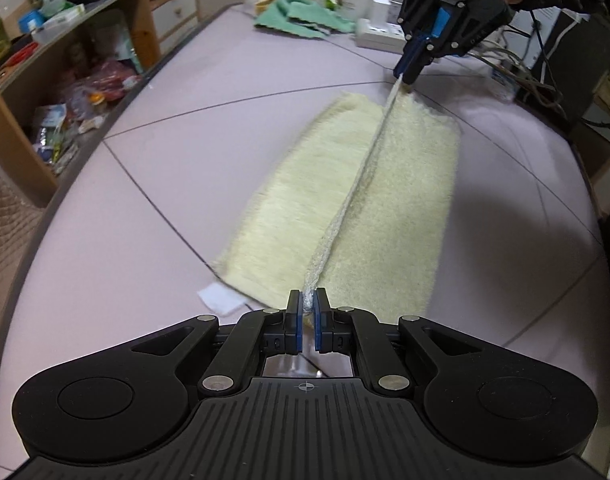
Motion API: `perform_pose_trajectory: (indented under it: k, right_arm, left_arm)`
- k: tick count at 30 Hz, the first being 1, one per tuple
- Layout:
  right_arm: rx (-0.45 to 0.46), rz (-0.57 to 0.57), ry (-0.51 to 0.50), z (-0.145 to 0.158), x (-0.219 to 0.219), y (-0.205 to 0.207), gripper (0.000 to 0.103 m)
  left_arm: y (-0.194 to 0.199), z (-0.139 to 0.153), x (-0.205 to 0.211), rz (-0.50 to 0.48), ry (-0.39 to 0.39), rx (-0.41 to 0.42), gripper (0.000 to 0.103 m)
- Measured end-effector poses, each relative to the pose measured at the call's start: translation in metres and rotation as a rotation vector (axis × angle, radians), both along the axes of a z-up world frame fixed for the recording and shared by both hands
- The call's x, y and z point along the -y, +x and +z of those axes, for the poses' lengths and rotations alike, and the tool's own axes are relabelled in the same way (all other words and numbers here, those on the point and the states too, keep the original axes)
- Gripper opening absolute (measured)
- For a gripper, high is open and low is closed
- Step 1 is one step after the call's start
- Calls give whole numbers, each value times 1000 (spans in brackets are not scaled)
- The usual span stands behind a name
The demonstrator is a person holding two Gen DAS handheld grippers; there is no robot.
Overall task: Fold towel
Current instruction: 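Carry both held corners over onto the opposite edge, folding the towel in half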
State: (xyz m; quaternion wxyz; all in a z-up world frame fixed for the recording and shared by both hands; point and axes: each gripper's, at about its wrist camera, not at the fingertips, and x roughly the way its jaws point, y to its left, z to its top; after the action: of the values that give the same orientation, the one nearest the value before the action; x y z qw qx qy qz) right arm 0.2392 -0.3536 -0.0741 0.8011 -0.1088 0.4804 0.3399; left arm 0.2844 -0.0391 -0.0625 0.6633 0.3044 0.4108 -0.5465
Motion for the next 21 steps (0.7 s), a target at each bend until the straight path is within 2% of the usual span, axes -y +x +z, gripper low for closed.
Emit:
perform_pose_trajectory:
  k: [8, 21]
  right_arm:
    - [-9, -33, 28, -6, 9, 19, 7]
    - [-26, -76, 32, -14, 15, 28, 7]
  left_arm:
    - [23, -5, 3, 33, -8, 4, 5]
    - [43, -18, 10, 80, 1, 18, 5]
